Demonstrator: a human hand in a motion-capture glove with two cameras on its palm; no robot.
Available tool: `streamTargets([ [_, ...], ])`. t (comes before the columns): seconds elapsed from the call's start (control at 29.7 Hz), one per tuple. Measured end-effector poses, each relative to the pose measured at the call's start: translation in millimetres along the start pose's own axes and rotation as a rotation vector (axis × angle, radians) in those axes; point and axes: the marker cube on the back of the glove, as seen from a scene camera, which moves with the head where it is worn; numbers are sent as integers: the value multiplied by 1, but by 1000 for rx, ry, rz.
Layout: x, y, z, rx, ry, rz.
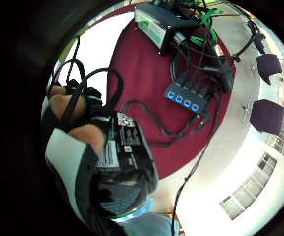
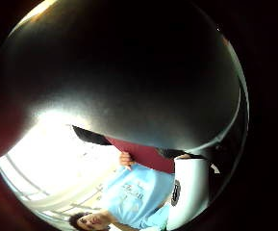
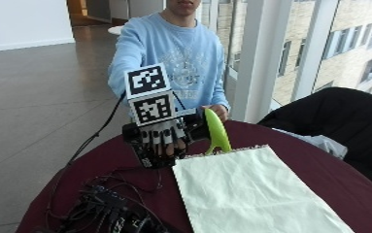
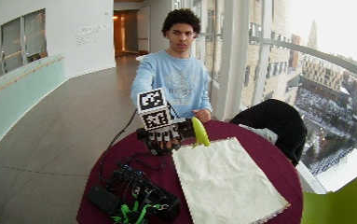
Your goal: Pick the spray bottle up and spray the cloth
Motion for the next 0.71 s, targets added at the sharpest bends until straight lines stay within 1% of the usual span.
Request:
streamTargets([
  [0.71, 1, 3, -5, 8, 13, 5],
])
